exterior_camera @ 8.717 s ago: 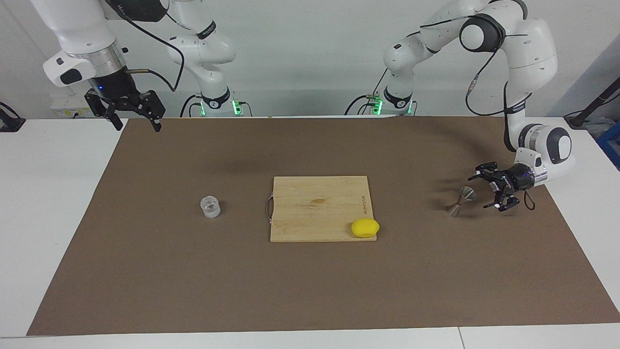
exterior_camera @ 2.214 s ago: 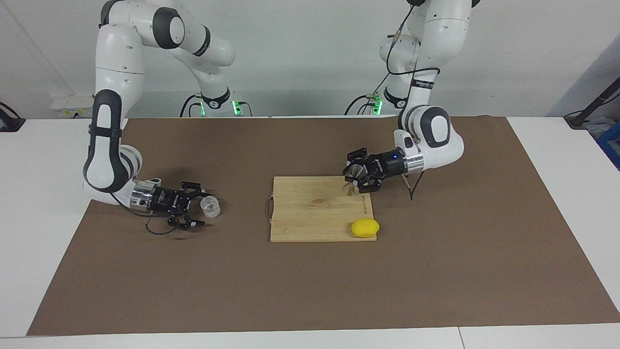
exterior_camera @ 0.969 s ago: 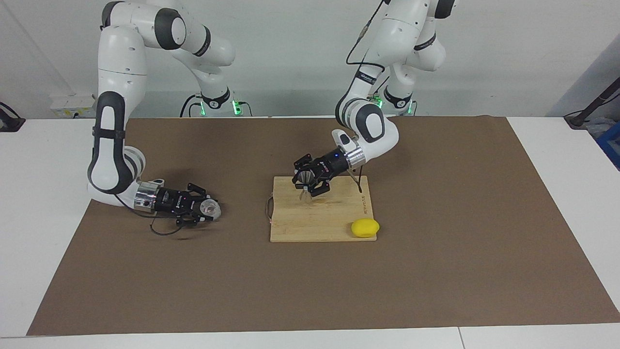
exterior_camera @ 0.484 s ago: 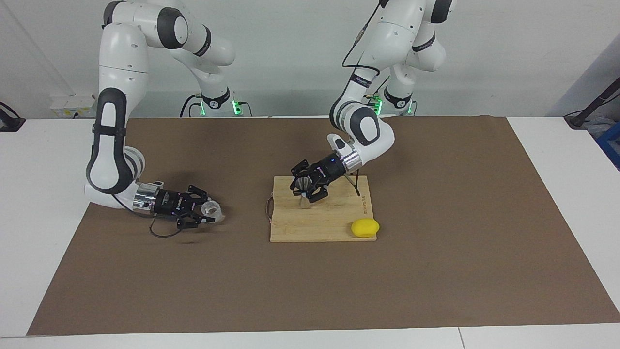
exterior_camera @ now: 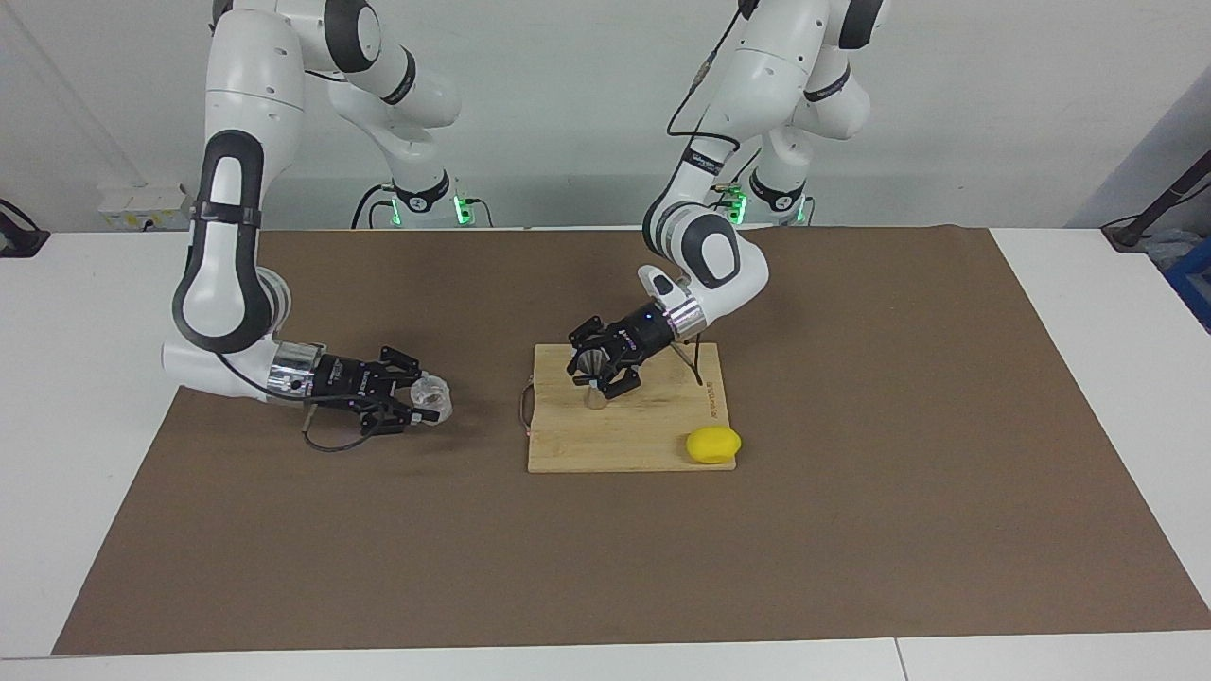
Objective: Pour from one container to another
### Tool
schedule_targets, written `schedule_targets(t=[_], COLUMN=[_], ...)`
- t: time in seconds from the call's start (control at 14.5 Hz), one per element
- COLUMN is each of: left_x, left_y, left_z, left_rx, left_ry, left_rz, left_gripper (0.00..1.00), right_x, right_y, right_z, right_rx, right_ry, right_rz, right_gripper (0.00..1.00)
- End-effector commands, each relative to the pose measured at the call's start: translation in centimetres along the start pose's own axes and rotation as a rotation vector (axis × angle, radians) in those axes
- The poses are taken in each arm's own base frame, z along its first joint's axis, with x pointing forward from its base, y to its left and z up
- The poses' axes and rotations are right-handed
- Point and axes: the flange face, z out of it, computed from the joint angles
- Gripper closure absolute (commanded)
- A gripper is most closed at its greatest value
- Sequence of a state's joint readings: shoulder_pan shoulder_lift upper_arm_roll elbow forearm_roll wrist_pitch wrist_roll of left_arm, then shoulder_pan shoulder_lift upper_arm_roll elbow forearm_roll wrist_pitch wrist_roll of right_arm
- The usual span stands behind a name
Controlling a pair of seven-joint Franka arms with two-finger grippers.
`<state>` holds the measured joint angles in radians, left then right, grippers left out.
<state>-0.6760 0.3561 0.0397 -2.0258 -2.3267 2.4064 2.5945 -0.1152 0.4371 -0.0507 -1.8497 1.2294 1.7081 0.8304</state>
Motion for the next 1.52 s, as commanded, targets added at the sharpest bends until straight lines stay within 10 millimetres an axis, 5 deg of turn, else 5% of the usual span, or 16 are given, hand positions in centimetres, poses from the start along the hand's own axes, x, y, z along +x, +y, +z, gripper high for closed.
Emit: schedule_targets(t=[0.0, 0.28, 0.35, 0.42, 0.69, 1.04, 1.45], left_x=[-0.2, -0.3, -0.3, -0.3, -0.5, -0.5, -1.6], left_y=[0.2, 0.2, 0.0, 0.0, -0.2, -0.3, -1.7], left_z=[0.2, 0.1, 0.1, 0.1, -0.2, -0.4, -2.9], left_rx=[0.021, 0.021, 0.024, 0.024, 0.025, 0.02, 0.028], left_ry=[-0.003, -0.005, -0.005, -0.005, -0.003, 0.008, 0.044], left_rz=[0.02, 0.033, 0.033, 0.036, 0.036, 0.042, 0.015], left_gripper=[0.87, 0.69, 0.57, 0.33, 0.02, 0.0, 0.0], right_x=[-3.1, -5.7, -6.2, -6.4, -7.0, -7.5, -10.1], right_y=[-0.1, -0.2, -0.2, -0.1, -0.2, -0.3, -0.9], right_z=[0.7, 2.3, 3.2, 3.7, 4.8, 6.1, 8.5], right_rx=[-0.022, -0.042, -0.05, -0.056, -0.054, -0.055, -0.067], right_ry=[0.028, 0.098, 0.107, 0.11, 0.125, 0.139, 0.2], right_rz=[-0.025, -0.014, -0.015, -0.006, -0.005, 0.005, -0.018], right_gripper=[1.0, 1.0, 1.0, 1.0, 1.0, 1.0, 1.0])
